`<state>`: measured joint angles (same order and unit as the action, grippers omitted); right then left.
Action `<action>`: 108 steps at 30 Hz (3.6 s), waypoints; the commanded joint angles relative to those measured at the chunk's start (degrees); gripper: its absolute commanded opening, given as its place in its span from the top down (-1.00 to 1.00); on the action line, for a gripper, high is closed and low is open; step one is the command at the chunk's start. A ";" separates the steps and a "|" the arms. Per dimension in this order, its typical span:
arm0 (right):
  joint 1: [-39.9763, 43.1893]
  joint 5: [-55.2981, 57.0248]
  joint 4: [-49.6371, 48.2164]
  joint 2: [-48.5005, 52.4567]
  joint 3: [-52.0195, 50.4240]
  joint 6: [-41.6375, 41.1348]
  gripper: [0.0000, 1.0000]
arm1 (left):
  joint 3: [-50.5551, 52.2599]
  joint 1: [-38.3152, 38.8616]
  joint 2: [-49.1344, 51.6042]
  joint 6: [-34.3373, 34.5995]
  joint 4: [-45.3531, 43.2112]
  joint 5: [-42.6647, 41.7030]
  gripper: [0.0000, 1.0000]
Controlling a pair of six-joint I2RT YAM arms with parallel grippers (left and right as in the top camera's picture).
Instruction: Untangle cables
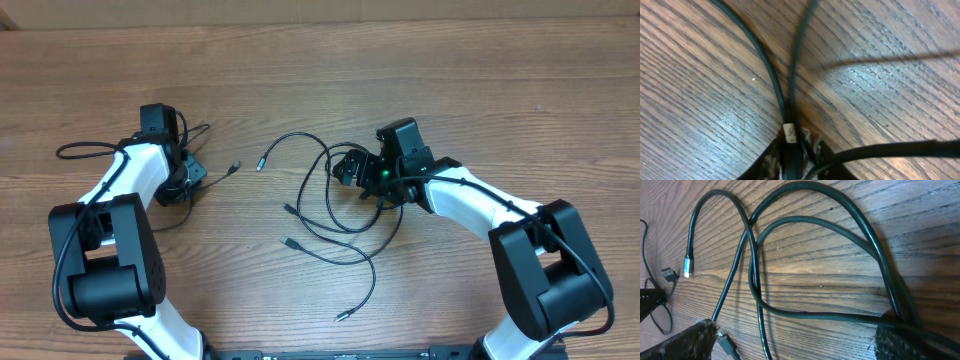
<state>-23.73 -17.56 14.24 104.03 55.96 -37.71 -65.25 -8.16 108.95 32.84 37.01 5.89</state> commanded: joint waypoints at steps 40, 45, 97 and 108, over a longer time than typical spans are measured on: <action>0.17 2.03 0.42 1.44 -1.16 -0.02 -1.00 | 0.48 0.26 2.62 -2.05 5.11 -3.76 0.91; 0.17 2.03 0.42 1.42 -1.16 -0.02 -1.00 | -0.76 0.24 -1.73 -2.25 4.92 -0.52 0.91; 0.17 2.03 0.39 1.42 -1.16 -0.02 -1.00 | -12.09 -9.84 -13.57 -32.30 -28.26 16.65 0.92; 0.17 2.03 0.42 1.44 -1.16 -0.02 -1.00 | -10.84 -10.36 -10.93 -18.91 -21.99 -1.31 0.91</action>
<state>-23.70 -17.50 14.15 104.03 55.92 -37.71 -76.84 -18.13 95.59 9.50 15.22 15.70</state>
